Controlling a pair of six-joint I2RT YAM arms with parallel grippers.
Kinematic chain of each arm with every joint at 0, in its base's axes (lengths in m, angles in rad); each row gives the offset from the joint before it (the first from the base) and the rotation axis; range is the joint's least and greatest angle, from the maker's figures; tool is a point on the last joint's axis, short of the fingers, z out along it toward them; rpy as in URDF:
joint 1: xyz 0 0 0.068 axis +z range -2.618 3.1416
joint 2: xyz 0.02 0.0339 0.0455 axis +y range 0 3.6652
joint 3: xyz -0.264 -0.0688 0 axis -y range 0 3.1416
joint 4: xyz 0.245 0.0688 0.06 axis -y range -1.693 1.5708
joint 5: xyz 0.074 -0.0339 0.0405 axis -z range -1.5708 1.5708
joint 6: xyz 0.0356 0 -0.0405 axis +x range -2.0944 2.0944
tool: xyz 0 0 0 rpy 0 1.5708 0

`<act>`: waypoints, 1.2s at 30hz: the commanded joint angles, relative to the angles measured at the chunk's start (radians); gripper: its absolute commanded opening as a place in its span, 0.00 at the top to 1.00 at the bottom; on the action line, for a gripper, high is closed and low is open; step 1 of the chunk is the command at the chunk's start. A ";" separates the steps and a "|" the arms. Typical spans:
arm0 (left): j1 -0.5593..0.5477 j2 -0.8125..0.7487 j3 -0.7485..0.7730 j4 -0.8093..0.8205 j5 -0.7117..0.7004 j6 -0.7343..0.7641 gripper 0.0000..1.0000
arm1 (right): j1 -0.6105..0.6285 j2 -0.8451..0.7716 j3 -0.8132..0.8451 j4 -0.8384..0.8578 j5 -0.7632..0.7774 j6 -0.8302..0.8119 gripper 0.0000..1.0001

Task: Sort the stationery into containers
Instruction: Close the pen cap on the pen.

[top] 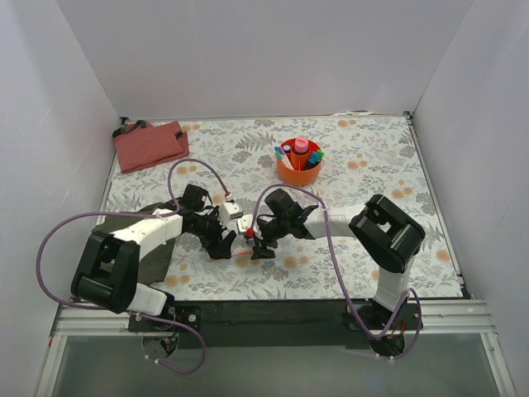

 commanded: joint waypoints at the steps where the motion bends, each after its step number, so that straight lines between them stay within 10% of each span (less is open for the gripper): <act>1: -0.029 0.031 -0.004 0.042 0.036 0.011 0.24 | 0.009 0.032 -0.090 -0.236 0.122 0.009 0.26; 36: -0.302 0.158 -0.064 0.145 -0.347 -0.055 0.78 | -0.362 -0.323 -0.057 -0.385 0.107 0.180 0.30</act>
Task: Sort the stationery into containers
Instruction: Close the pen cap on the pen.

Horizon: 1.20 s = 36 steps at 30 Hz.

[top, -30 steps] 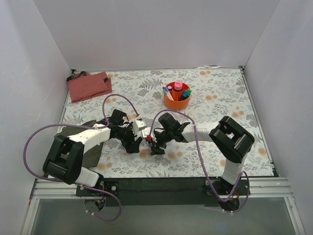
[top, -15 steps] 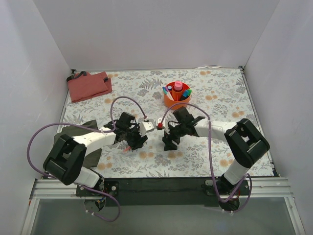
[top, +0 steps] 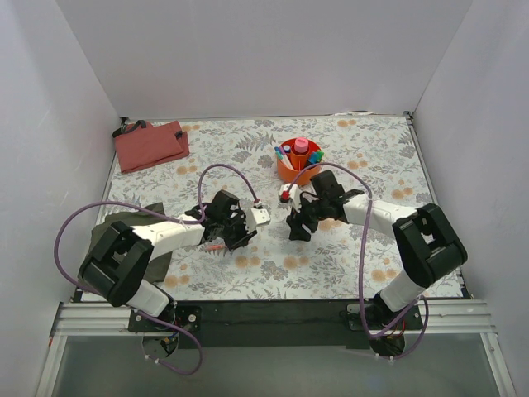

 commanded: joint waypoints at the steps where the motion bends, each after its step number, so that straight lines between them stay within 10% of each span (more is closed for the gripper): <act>1: -0.011 0.064 -0.056 -0.177 -0.097 0.012 0.78 | -0.060 -0.094 0.029 -0.095 0.009 -0.034 0.30; 17: -0.006 -0.013 -0.163 -0.194 -0.146 0.032 0.74 | -0.101 -0.134 0.061 -0.189 0.045 -0.090 0.30; 28: -0.006 0.082 -0.107 -0.254 -0.151 0.058 1.00 | -0.117 -0.108 0.163 -0.266 0.109 -0.135 0.35; 36: 0.008 0.024 0.498 -0.559 -0.010 0.059 1.00 | -0.331 -0.217 0.341 -0.382 0.344 0.029 0.41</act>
